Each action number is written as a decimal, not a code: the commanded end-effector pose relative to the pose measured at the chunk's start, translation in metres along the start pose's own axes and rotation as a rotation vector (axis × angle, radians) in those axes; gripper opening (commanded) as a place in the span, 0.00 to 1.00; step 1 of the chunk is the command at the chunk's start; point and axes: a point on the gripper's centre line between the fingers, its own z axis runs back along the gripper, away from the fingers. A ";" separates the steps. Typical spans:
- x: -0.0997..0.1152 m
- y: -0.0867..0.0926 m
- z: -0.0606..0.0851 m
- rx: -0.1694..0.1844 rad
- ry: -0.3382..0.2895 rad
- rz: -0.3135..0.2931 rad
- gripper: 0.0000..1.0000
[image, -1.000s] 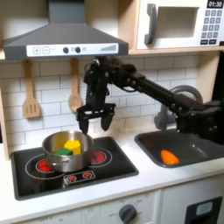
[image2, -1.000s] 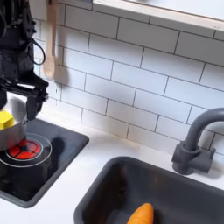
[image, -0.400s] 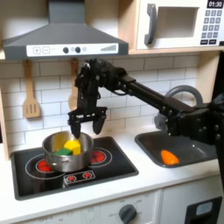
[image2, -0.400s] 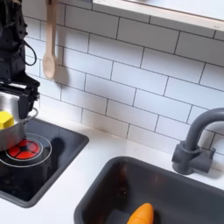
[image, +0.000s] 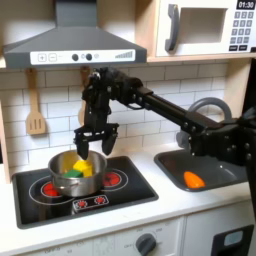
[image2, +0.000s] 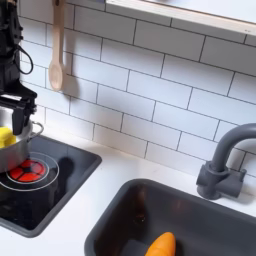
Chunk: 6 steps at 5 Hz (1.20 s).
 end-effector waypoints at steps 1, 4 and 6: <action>-0.001 0.010 -0.004 0.019 0.006 0.048 1.00; 0.000 0.013 -0.017 0.040 0.027 0.056 1.00; -0.002 0.012 -0.027 0.051 0.041 0.048 1.00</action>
